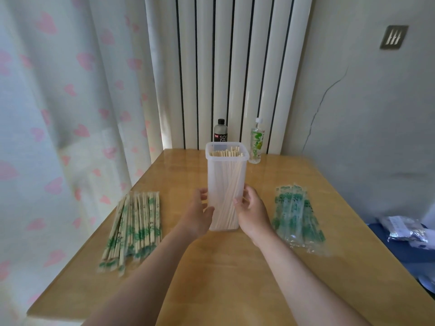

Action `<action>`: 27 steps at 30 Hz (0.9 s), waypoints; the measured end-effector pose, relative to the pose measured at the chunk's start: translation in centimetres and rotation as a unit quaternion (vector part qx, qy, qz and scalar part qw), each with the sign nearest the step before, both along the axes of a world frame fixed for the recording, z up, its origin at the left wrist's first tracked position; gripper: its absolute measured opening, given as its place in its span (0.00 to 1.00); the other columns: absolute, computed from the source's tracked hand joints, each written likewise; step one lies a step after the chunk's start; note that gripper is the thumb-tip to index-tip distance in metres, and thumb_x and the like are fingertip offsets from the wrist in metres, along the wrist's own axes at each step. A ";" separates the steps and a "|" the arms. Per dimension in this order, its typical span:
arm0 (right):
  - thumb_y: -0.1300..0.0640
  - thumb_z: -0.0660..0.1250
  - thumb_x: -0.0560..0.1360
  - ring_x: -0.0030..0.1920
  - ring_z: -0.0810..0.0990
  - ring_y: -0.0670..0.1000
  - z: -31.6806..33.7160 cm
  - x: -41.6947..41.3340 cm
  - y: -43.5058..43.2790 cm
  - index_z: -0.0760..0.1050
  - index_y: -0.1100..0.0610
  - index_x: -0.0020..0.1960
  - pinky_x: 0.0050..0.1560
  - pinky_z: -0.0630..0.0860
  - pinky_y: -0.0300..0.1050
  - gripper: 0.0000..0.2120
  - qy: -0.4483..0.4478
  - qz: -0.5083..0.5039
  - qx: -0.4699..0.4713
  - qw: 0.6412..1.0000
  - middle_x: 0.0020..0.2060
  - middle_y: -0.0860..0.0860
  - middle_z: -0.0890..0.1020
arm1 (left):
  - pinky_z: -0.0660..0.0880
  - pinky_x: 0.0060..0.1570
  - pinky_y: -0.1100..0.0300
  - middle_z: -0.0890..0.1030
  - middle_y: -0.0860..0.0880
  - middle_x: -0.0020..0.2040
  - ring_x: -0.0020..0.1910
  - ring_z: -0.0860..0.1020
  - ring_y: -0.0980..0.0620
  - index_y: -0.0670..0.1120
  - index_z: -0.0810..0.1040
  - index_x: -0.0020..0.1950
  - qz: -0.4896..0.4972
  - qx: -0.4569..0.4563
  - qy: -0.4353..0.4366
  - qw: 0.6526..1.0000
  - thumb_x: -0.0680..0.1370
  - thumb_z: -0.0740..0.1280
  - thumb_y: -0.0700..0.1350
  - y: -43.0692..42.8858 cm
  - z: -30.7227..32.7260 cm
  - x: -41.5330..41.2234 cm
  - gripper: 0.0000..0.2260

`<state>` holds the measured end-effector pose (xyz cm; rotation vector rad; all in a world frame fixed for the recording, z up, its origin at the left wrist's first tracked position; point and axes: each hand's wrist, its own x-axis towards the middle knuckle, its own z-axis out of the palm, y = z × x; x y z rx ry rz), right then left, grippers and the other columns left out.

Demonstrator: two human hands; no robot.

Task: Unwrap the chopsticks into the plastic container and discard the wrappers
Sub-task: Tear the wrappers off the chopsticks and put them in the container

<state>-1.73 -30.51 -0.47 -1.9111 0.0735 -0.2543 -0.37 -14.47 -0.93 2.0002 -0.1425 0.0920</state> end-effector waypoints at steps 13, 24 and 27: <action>0.60 0.64 0.77 0.33 0.75 0.45 -1.0 -3.6 5.8 0.76 0.53 0.40 0.31 0.69 0.35 0.08 -0.030 -0.012 -0.103 0.994 0.33 0.46 0.78 | 0.70 0.38 0.65 0.79 0.51 0.47 0.44 0.78 0.50 0.45 0.78 0.54 0.086 0.102 -0.049 0.990 0.80 0.63 0.38 5.7 0.5 -3.0 0.06; 0.59 0.63 0.78 0.40 0.83 0.54 -2.1 -2.2 14.3 0.81 0.56 0.43 0.38 0.76 0.44 0.09 0.074 0.123 -0.142 0.979 0.38 0.52 0.83 | 0.75 0.58 0.51 0.74 0.50 0.68 0.60 0.76 0.46 0.50 0.75 0.67 0.223 0.257 -0.011 0.940 0.79 0.61 0.52 16.5 -3.0 -6.3 0.17; 0.57 0.65 0.77 0.35 0.79 0.55 -2.6 -1.3 15.8 0.76 0.59 0.38 0.38 0.74 0.45 0.10 0.098 0.143 -0.114 0.978 0.33 0.54 0.79 | 0.74 0.59 0.52 0.74 0.47 0.68 0.62 0.75 0.45 0.47 0.74 0.69 0.227 0.237 -0.001 0.945 0.79 0.61 0.52 17.7 -4.6 -6.5 0.20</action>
